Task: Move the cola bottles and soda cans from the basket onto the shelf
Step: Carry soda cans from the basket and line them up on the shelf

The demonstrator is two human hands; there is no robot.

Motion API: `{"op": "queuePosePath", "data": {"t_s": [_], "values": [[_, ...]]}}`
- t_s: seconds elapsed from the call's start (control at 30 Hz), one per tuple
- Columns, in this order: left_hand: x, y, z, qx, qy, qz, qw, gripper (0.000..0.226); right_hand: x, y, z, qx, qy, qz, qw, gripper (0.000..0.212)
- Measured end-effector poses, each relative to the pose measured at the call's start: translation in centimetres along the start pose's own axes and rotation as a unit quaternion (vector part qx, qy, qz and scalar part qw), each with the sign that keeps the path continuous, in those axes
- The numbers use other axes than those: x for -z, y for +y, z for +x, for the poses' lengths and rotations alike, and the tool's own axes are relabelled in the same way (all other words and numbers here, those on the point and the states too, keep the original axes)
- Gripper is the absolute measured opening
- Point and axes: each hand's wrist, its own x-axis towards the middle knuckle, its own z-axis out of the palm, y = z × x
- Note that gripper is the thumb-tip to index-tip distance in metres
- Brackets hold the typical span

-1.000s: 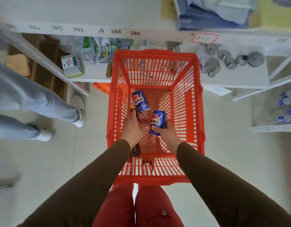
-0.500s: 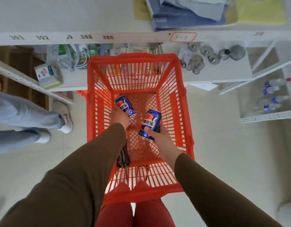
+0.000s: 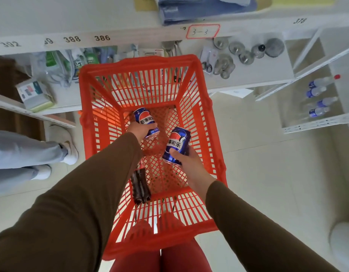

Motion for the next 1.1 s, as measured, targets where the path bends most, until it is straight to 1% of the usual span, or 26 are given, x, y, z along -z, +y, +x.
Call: {"op": "queuePosePath", "data": {"t_s": [0.1, 0.17, 0.27, 0.37, 0.47, 0.6, 0.67, 0.77, 0.87, 0.9, 1.0, 1.1], "values": [[0.5, -0.2, -1.2, -0.022, 0.000, -0.017, 1.000, 0.049, -0.1, -0.3, -0.6, 0.005, -0.005, 0.012, 1.000, 0.071], [1.2, -0.1, -2.4, -0.060, -0.009, -0.022, 0.998, 0.044, -0.2, -0.6, -1.4, 0.013, -0.016, 0.025, 0.999, 0.070], [2.2, 0.8, -5.2, -0.124, -0.021, -0.031, 0.992, 0.051, -0.5, -1.5, -3.1, 0.032, -0.040, 0.048, 0.998, 0.069], [3.1, 2.3, -9.1, -0.162, -0.051, -0.050, 0.984, 0.047, -0.7, -2.8, -5.6, 0.057, -0.062, 0.079, 0.993, 0.063], [4.2, 3.9, -12.6, -0.189, -0.105, -0.057, 0.975, 0.057, -0.3, -4.1, -8.5, 0.086, -0.083, 0.110, 0.987, 0.057], [4.6, 6.3, -18.0, -0.246, -0.177, -0.033, 0.952, 0.068, 1.7, -4.9, -12.6, 0.142, -0.084, 0.170, 0.972, 0.056], [3.9, 7.4, -21.2, -0.270, -0.221, -0.022, 0.937, 0.067, 3.5, -4.8, -15.1, 0.168, -0.079, 0.201, 0.962, 0.054], [1.8, 8.6, -25.9, -0.297, -0.280, 0.006, 0.913, 0.064, 6.8, -4.1, -18.6, 0.200, -0.064, 0.244, 0.947, 0.050], [-1.3, 9.1, -30.7, -0.313, -0.342, 0.027, 0.886, 0.066, 10.8, -2.7, -22.8, 0.241, -0.041, 0.260, 0.934, 0.046], [-2.6, 9.1, -32.2, -0.311, -0.361, 0.035, 0.879, 0.067, 12.3, -2.1, -24.3, 0.252, -0.031, 0.268, 0.929, 0.046], [-7.7, 8.4, -37.7, -0.302, -0.417, 0.050, 0.856, 0.058, 17.4, 0.3, -28.6, 0.275, 0.003, 0.308, 0.911, 0.045], [-13.6, 6.6, -43.4, -0.293, -0.470, 0.079, 0.829, 0.060, 22.8, 3.4, -32.9, 0.301, 0.052, 0.332, 0.893, 0.052]]}}
